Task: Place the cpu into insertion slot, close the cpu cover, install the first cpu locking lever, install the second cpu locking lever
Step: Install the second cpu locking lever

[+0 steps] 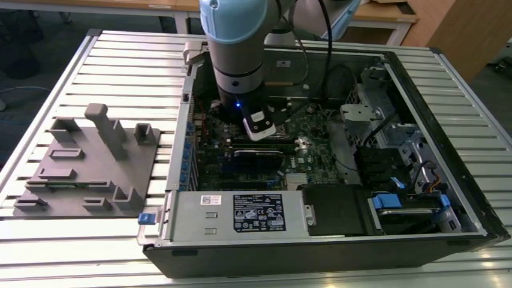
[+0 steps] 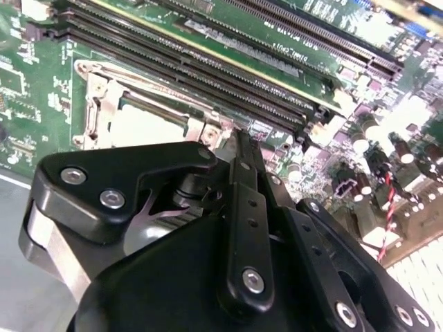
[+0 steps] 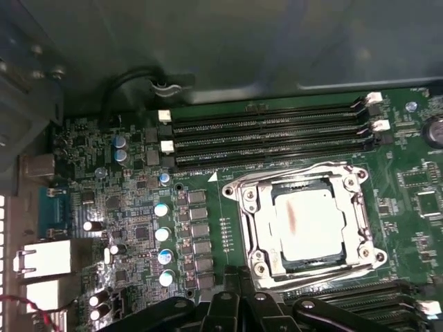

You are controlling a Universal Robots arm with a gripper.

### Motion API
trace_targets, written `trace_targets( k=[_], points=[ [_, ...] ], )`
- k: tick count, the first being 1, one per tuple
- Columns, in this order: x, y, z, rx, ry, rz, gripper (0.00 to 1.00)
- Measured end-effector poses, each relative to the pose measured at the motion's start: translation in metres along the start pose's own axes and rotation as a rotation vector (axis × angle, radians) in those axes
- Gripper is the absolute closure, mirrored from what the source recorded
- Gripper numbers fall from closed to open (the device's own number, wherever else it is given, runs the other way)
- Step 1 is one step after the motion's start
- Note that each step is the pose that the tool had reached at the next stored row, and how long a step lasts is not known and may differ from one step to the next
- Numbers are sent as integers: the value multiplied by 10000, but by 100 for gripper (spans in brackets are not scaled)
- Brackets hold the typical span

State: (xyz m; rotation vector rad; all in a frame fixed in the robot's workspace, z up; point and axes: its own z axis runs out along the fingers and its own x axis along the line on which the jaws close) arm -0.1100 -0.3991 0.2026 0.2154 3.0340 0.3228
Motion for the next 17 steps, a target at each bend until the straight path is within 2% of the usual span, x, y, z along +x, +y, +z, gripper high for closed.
trace_targets(
  k=[4,8,14,17],
  points=[
    [-5,20,-75,5,0,0,90],
    [-13,40,-72,87,-15,7,90],
    [-30,122,-53,469,-75,15,90],
    [-51,169,-41,621,-97,7,90]
  ],
)
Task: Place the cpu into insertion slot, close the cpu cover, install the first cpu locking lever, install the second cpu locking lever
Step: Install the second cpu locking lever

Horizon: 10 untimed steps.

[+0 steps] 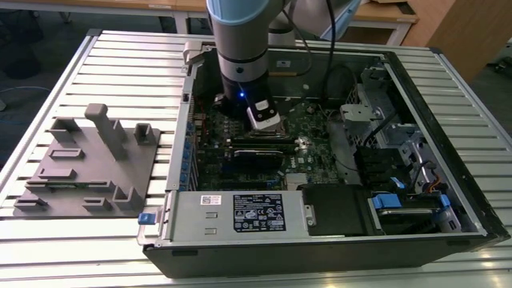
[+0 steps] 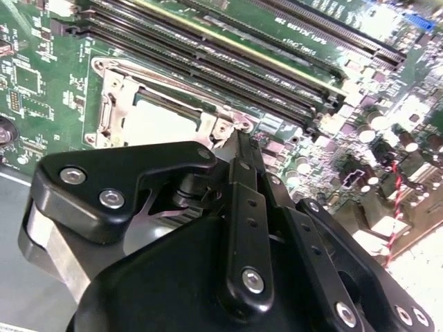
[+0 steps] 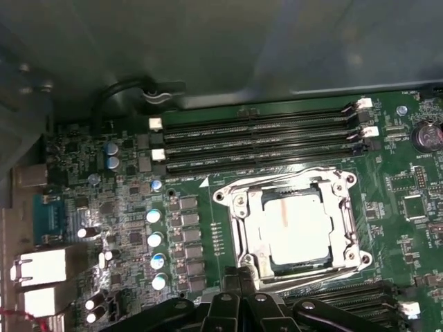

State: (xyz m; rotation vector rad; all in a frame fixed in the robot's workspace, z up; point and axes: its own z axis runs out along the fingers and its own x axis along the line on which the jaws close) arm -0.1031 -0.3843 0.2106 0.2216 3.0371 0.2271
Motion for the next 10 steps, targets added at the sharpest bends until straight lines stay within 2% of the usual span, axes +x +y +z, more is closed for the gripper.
trace_targets(
  k=[10],
  points=[
    [-201,142,44,179,-26,-16,90]
  ],
)
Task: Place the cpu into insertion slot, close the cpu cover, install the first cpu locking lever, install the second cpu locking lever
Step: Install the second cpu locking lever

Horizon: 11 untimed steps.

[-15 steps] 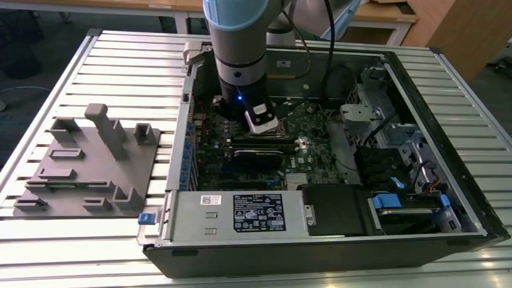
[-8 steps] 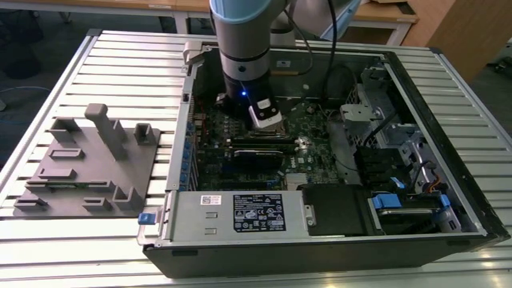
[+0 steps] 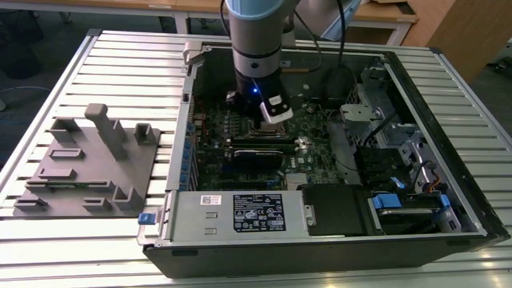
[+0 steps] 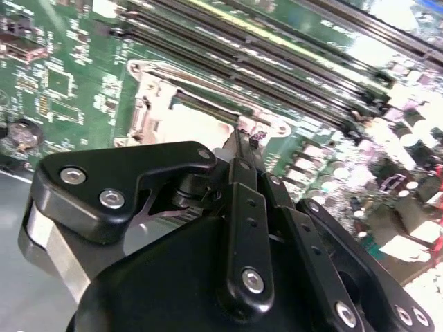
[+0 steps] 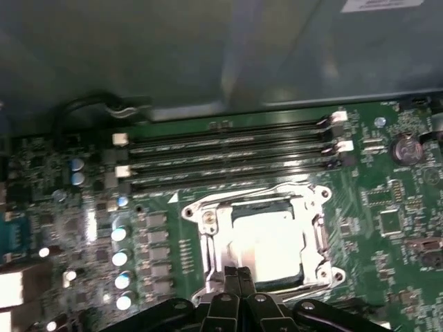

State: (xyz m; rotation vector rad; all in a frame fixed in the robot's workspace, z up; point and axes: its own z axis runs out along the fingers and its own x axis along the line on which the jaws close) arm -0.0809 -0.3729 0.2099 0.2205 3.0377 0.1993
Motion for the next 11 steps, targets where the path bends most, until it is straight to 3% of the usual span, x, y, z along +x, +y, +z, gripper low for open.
trace_targets(
  k=[7,11],
  points=[
    [-81,122,28,259,-37,-27,90],
    [-156,177,45,359,-50,-35,90]
  ],
)
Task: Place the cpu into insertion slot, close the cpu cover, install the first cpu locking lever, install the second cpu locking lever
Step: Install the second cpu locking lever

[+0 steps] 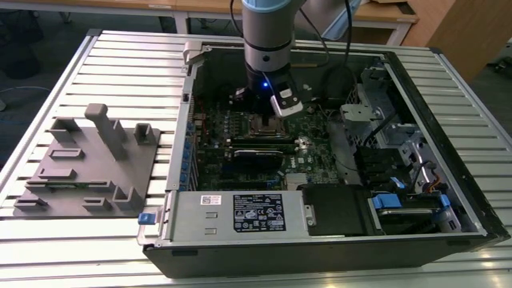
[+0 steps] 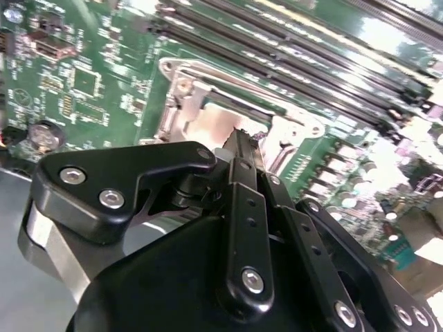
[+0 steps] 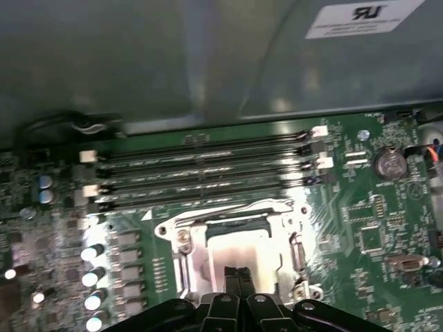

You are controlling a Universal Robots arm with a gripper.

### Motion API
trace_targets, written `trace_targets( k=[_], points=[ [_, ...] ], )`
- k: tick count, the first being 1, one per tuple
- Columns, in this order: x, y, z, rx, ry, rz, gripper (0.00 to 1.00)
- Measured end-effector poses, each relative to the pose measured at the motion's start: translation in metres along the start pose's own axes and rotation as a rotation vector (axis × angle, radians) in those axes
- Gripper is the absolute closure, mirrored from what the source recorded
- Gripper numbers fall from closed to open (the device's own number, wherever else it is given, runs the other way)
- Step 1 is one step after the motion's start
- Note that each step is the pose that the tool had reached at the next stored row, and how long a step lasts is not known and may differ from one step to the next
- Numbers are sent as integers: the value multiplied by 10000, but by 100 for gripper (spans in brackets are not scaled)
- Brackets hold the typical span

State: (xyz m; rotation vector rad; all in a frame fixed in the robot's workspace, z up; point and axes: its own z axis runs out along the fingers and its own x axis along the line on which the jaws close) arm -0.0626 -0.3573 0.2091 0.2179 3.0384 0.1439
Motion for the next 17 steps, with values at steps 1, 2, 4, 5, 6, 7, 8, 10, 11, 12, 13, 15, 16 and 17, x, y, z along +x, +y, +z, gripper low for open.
trace_targets(
  k=[1,2,4,5,6,7,8,10,11,12,13,15,16,17],
  points=[
    [-21,11,4,20,-3,-3,90],
    [-33,19,6,36,-5,-5,90],
    [-33,23,6,40,-5,-4,90],
    [-33,23,5,43,-5,-5,90],
    [-34,25,1,46,-5,-5,90],
    [-34,26,-5,47,-6,-5,90],
    [-34,27,-12,46,-6,-4,90],
    [-36,29,-26,50,-6,-5,90],
    [-36,29,-28,49,-7,-5,90],
    [-36,29,-27,49,-8,-5,90],
    [-36,29,-28,49,-8,-5,90],
    [-36,29,-30,51,-7,-5,90],
    [-36,29,-30,51,-7,-5,90],
    [-36,29,-31,51,-7,-5,90]
  ],
)
